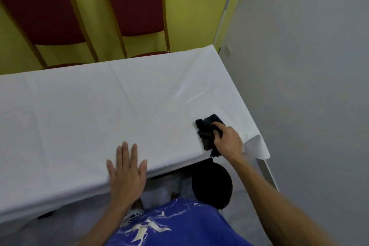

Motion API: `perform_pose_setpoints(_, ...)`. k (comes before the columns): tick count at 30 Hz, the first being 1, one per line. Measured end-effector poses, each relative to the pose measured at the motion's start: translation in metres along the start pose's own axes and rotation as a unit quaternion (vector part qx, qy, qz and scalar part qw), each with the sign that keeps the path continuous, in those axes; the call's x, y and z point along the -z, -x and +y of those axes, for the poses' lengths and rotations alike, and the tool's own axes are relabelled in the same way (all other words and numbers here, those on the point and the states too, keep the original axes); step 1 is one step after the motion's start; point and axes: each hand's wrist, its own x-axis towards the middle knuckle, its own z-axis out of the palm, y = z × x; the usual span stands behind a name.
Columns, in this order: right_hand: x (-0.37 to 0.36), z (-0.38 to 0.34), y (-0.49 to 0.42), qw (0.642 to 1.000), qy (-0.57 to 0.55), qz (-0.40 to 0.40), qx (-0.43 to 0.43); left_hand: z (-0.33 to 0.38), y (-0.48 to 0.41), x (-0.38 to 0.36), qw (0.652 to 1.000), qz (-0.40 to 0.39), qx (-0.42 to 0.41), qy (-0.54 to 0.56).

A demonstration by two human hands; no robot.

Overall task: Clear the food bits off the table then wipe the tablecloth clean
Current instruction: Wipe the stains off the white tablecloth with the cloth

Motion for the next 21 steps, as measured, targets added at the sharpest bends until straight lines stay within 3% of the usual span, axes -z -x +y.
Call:
perform_pose_setpoints(5,0.015,0.002,-0.015,0.989,-0.07,0.069,-0.107,0.008,-0.003,0.01,0.999,-0.012,0.018,0.033)
perform_pose_setpoints(13,-0.041,-0.151,0.04,0.978,-0.171,-0.034,0.11,0.01,-0.01,0.032,0.99,0.031,0.066,0.117)
perform_pose_setpoints(15,-0.055,-0.164,0.05,0.983,-0.121,-0.056,0.129,0.004,-0.009,0.032,0.991,0.017,0.073,0.112)
perform_pose_setpoints(18,-0.074,-0.157,0.06,0.981,0.061,-0.085,0.166,-0.01,-0.002,0.031,0.995,-0.02,0.059,0.075)
perform_pose_setpoints(21,-0.074,-0.151,0.063,0.977,0.095,-0.087,0.17,-0.012,-0.004,0.042,0.993,-0.04,0.058,0.096)
